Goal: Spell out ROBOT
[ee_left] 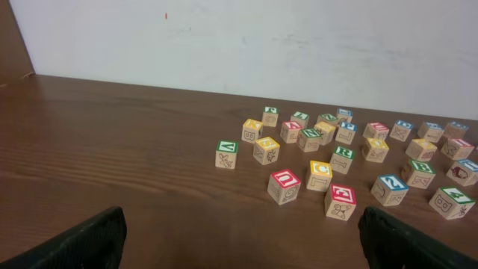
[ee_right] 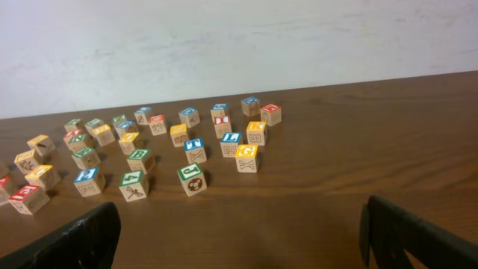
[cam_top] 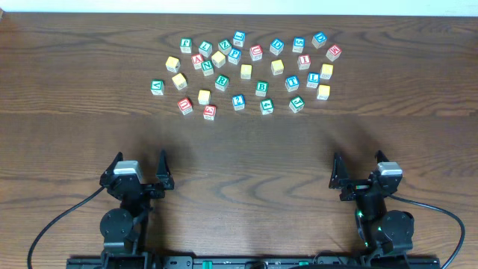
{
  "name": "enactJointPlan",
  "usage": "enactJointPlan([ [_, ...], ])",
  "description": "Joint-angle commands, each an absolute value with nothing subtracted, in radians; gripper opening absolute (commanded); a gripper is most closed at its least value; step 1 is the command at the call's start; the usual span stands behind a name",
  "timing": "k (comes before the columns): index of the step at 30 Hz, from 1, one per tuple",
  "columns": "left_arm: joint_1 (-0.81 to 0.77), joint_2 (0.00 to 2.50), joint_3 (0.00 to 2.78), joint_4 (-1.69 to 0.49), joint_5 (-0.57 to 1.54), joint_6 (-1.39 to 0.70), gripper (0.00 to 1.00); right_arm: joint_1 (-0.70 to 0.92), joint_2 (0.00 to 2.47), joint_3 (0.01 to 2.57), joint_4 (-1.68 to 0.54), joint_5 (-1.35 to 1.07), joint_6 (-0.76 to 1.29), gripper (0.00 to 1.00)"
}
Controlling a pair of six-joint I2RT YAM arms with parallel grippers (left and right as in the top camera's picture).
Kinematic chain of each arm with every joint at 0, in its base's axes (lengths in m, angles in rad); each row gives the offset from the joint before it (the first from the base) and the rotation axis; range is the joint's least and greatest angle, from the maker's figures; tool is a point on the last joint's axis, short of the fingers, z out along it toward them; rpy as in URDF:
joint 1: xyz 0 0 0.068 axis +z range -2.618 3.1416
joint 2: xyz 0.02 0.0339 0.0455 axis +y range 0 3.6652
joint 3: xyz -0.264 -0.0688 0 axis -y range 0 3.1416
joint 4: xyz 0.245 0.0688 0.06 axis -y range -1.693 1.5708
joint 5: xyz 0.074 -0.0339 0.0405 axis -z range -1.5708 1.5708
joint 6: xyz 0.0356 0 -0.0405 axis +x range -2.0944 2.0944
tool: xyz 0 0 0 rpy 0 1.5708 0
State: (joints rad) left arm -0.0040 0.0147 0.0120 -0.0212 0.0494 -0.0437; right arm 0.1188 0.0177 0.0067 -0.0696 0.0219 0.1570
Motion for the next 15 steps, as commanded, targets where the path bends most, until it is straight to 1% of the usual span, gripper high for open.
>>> enactJointPlan([
  [1,-0.006,0.004,0.004,-0.061,0.036,-0.03,0.98,0.106,0.015,0.006,-0.073,0.02,0.171,0.99],
  [15,-0.006,0.004,0.004,-0.066,0.038,-0.03,0.98,0.106,0.015,0.006,-0.073,0.02,0.171,0.99],
])
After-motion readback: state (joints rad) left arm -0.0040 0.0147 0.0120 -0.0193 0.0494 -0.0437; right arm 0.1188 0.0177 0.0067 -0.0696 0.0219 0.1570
